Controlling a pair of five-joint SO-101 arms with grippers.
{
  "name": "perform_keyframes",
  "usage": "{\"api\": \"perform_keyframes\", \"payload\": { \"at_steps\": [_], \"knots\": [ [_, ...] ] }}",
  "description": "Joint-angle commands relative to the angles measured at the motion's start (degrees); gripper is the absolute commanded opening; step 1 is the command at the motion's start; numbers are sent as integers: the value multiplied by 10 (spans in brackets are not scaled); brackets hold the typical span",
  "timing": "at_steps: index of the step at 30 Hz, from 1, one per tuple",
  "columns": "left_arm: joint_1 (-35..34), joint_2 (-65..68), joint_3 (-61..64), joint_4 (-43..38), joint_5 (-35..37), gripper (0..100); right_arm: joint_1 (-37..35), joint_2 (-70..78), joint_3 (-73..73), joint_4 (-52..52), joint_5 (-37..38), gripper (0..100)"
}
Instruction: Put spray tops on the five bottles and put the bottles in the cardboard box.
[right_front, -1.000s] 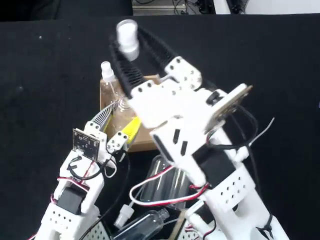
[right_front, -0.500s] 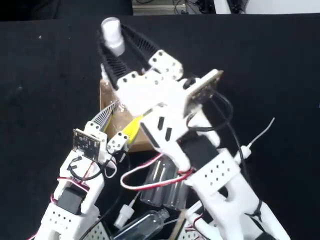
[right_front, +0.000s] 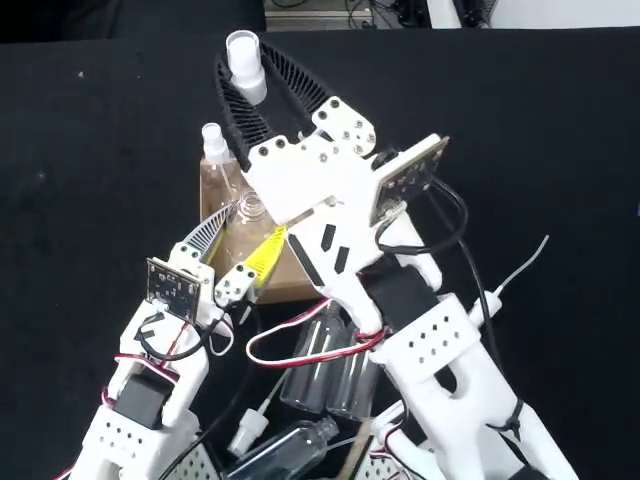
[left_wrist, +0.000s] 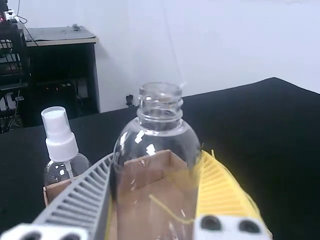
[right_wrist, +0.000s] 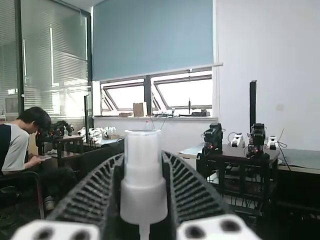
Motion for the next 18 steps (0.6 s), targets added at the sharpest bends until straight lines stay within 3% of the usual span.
{"api": "perform_keyframes", "payload": {
  "at_steps": [1, 18],
  "knots": [
    [4, -11, 13, -12, -3, 30, -11, 0, -7, -31, -4, 11],
    [4, -11, 13, -14, -3, 30, -32, 44, 6, -59, -4, 11]
  ]
}}
